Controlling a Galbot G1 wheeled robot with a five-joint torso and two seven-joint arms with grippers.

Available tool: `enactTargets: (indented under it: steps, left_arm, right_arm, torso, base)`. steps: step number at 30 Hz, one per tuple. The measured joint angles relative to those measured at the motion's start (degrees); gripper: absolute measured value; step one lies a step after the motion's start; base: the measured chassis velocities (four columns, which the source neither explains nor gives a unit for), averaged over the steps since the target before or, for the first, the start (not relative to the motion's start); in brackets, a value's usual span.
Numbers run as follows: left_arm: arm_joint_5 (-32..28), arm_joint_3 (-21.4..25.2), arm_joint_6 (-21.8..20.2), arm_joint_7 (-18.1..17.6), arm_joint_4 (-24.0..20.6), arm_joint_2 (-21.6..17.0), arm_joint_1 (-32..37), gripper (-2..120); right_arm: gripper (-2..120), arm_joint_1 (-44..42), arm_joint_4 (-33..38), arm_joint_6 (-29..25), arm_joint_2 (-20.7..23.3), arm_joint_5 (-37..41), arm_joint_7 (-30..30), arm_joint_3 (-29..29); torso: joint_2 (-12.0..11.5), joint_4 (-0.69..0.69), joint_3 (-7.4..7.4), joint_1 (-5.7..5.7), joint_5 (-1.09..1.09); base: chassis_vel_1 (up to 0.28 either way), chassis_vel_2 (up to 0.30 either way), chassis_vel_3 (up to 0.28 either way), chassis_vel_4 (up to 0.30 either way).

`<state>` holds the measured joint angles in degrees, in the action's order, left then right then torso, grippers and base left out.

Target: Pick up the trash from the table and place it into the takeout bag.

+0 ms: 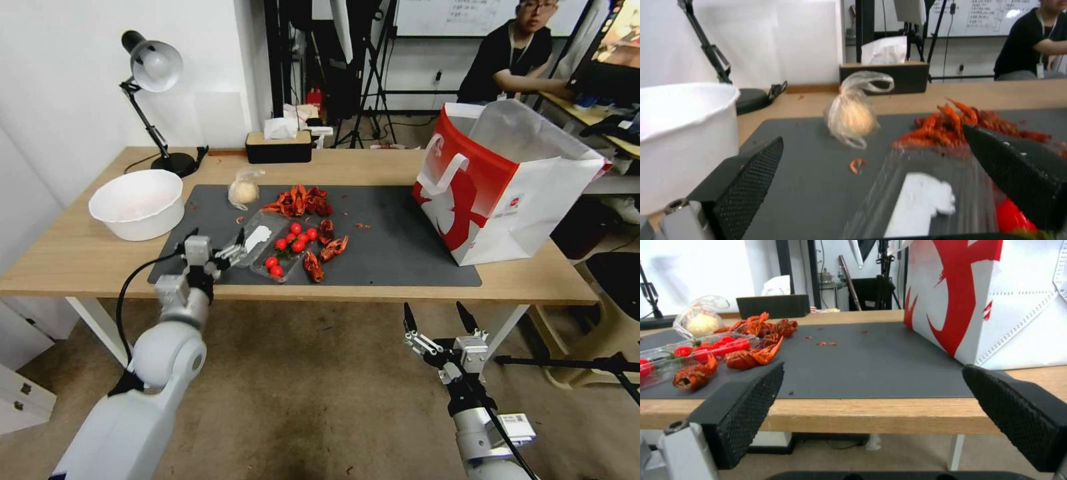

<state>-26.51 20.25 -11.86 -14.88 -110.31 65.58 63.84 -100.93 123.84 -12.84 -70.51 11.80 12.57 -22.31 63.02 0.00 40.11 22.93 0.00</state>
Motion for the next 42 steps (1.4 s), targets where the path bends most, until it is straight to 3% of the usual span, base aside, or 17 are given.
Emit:
enactTargets:
  steps: [13, 18, 27, 42]
  left_arm:
    - [-2.95, -2.75, -1.82, 0.04, 7.93, 0.63, -11.33, 100]
    - [-4.22, -5.92, -4.17, -0.29, 12.01, 0.59, -16.81, 100]
    - [-5.66, -11.28, -6.69, -2.1, 21.36, 1.54, -25.61, 100]
    - [-5.49, -15.67, -5.65, -1.4, 36.36, 2.94, -35.89, 100]
  right_arm:
    - [100, -0.13, -0.21, 0.0, -0.42, -0.08, 0.05, -0.3]
    - [100, -0.13, -0.4, 0.0, -0.71, -0.15, 0.09, -0.5]
    - [100, -0.39, -0.84, -0.09, -1.28, -0.18, 0.18, -1.15]
    - [100, 0.25, -1.58, -0.03, -1.51, -0.3, 0.23, -0.69]
  torso:
    - [0.0, 0.0, 0.0, 0.0, 0.01]
    - [0.0, 0.0, 0.0, 0.0, 0.02]
    - [0.0, -0.01, 0.0, 0.0, 0.0]
    - [0.01, 0.0, 0.0, -0.01, 0.01]
  base:
    - [0.0, 0.0, 0.0, 0.0]
    - [0.0, 0.0, 0.0, 0.0]
    - [0.0, 0.0, 0.0, 0.0]
    - [0.0, 0.0, 0.0, 0.0]
